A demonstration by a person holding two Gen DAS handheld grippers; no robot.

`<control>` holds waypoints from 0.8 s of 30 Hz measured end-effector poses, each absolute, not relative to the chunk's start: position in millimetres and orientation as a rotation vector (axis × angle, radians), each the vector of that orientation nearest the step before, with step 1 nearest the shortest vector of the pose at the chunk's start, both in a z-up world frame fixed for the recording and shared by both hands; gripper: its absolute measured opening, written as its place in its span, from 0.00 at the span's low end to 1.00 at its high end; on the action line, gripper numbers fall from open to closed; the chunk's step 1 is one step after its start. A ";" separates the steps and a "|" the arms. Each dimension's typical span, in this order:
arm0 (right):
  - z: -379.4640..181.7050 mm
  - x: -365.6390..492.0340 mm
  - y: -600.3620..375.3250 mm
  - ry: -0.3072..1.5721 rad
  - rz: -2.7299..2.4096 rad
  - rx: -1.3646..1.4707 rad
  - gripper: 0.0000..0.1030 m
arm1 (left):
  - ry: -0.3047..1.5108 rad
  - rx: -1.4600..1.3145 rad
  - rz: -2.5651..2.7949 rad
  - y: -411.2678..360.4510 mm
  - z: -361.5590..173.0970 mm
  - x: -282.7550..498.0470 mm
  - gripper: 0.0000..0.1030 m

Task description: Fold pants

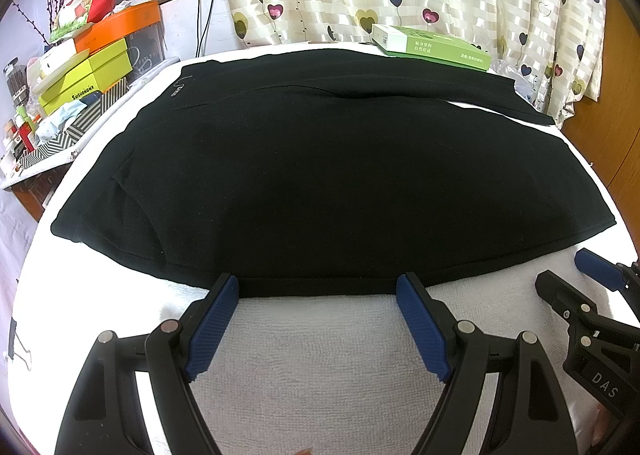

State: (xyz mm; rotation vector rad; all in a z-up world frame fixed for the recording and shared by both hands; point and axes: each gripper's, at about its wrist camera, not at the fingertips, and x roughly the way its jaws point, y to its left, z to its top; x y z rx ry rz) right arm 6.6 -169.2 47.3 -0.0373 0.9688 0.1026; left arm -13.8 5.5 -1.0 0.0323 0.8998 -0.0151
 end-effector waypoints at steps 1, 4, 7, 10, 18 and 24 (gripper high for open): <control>47.3 6.7 -169.2 0.969 0.103 -0.038 0.61 | 0.900 0.032 -0.015 5.5 -1.0 -13.8 0.80; 47.3 6.7 -169.2 0.969 0.103 -0.038 0.61 | 0.900 0.032 -0.015 5.5 -1.0 -13.8 0.80; 47.2 6.6 -169.2 0.969 0.103 -0.038 0.61 | 0.900 0.032 -0.015 5.4 -1.0 -13.8 0.80; 47.2 6.6 -169.2 0.969 0.103 -0.038 0.61 | 0.900 0.032 -0.015 5.4 -1.0 -13.8 0.80; 47.3 6.4 -168.2 0.969 0.102 -0.038 0.61 | 0.900 0.034 -0.013 5.8 -1.1 -13.7 0.81; 48.7 8.0 -174.9 0.987 0.141 -0.024 0.61 | 0.903 0.028 -0.029 8.1 -1.9 -13.7 0.81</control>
